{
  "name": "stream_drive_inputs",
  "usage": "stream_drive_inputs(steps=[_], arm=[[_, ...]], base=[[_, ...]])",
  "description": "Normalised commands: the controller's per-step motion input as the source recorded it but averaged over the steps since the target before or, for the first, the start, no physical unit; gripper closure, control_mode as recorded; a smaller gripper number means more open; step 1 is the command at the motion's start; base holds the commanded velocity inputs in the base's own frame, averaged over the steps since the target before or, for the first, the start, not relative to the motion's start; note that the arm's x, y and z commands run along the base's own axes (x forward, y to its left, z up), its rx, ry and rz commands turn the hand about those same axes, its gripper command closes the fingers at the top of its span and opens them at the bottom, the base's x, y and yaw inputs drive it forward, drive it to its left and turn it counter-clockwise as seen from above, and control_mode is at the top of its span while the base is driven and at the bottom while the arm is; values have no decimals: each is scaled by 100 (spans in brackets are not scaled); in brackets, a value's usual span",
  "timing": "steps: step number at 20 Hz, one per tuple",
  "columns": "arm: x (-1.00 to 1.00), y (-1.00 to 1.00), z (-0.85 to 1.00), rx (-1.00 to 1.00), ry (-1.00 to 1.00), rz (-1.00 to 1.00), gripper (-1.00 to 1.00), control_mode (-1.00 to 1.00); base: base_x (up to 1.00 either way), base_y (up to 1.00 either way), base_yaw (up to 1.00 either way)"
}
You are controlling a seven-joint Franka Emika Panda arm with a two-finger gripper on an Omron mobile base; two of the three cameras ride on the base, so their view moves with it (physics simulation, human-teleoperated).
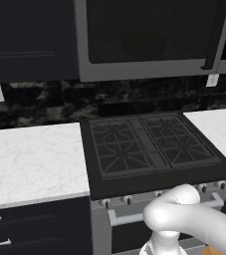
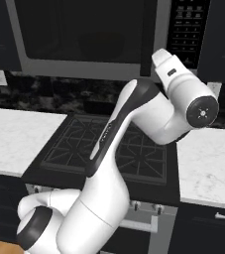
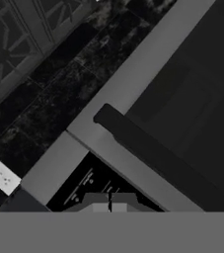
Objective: Open the microwave, place the bowl with waffle inside the microwave, then close the microwave door and turn it on.
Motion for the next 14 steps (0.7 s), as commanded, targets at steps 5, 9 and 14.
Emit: stream_drive_inputs(steps=[5,9,14], arm=[[0,5,7,5,0,-1,100,-100],[0,3,0,0,0,-2,100,-100],[22,0,0,1,0,0,100,-100]], base=[[0,0,0],[0,0,0],[0,0,0]])
